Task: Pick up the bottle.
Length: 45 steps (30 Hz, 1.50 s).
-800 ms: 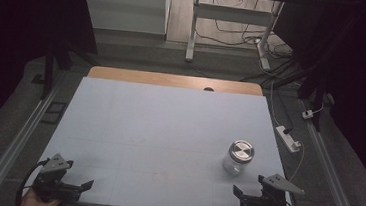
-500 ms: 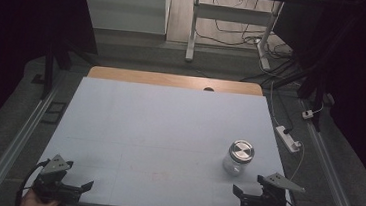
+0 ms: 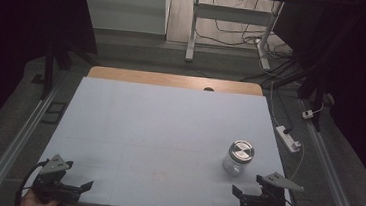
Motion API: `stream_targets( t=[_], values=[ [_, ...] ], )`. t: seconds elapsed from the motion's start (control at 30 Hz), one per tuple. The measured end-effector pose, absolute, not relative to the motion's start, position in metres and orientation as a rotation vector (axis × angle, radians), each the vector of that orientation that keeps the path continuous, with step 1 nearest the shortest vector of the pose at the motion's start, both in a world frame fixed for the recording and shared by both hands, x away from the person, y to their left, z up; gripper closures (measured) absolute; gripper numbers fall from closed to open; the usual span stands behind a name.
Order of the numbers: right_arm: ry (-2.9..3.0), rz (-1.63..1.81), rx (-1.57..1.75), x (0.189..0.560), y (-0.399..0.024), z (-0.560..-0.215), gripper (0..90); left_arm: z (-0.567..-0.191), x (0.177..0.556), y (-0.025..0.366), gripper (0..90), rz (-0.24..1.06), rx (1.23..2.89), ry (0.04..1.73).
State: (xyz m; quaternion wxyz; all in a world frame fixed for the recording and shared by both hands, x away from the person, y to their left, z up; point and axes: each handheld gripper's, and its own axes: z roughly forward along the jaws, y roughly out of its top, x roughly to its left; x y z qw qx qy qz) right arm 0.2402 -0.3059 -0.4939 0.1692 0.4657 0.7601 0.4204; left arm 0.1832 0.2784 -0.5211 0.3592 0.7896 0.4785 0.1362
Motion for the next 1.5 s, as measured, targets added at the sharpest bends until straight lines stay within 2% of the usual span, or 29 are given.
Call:
stream_targets(
  t=[0.77, 1.5],
  values=[
    [2.154, 1.224, 1.221, 0.250, -0.298, -0.484, 0.0, -0.521, 0.183, 0.280, 0.0, 0.345, 2.023, 1.238],
    [2.134, 1.108, 1.264, 0.287, -0.290, -0.488, 0.0, -0.522, 0.185, 0.280, 0.0, 0.330, 2.023, 1.242]
  ],
)
